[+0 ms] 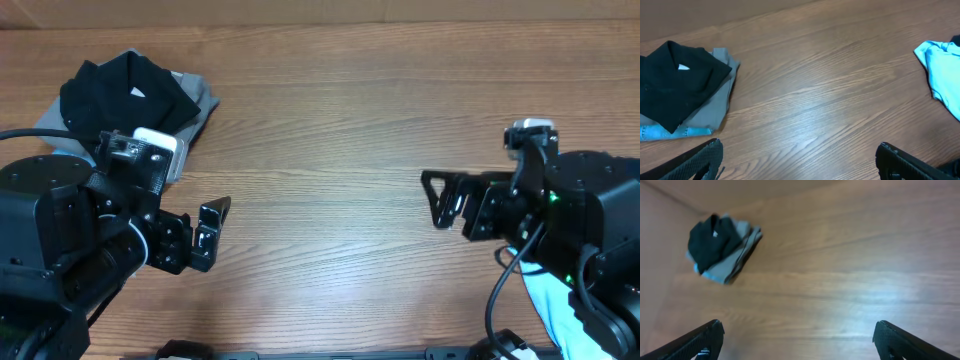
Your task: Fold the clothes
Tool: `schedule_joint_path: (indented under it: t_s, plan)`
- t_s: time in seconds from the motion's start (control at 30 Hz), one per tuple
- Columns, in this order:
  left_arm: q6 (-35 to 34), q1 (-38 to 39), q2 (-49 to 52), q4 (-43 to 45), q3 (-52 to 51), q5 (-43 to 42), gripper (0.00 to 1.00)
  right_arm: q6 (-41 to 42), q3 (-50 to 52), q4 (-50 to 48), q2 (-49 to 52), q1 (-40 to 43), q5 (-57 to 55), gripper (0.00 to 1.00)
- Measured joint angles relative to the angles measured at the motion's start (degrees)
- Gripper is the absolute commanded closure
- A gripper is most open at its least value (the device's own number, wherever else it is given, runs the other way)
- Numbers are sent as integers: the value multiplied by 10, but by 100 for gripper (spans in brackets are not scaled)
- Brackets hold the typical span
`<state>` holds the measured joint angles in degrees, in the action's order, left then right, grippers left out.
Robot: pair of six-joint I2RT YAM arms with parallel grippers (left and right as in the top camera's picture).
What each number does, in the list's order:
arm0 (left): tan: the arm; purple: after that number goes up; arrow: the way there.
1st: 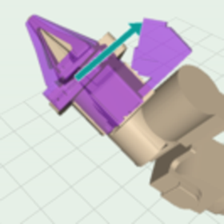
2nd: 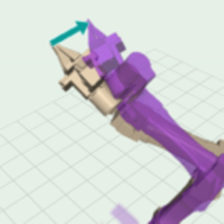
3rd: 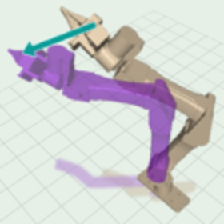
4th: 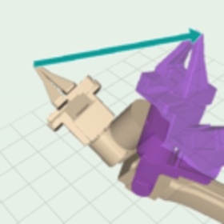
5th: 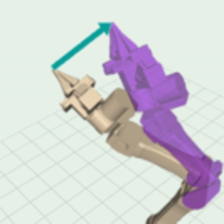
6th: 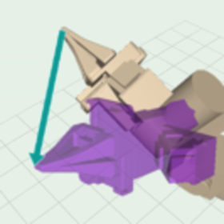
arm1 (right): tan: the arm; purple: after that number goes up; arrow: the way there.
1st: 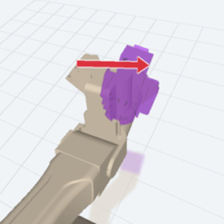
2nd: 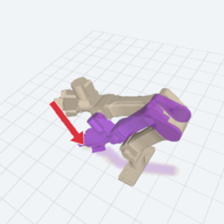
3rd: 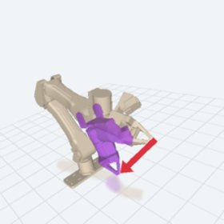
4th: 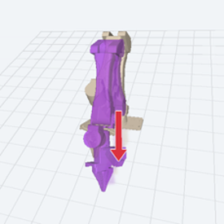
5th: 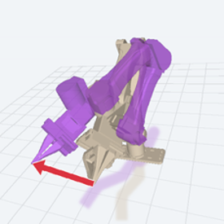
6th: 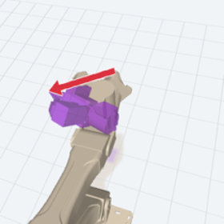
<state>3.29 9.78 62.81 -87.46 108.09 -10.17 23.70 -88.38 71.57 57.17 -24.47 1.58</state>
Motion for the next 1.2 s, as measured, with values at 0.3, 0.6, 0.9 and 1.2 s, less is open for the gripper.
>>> schedule_joint_path:
  t_s: [0.3,0.6,0.9,1.2]
  plan:
    - [0,0,2,0,-1,2,0,-143,205,-384,-152,111,-45,0]
    - [0,0,3,0,-1,4,0,-173,517,-421,-396,207,-22,0]
    - [0,0,3,0,-1,4,0,-176,721,-521,-551,240,-5,0]
    - [0,0,3,0,-1,4,0,-176,815,-581,-563,241,6,0]
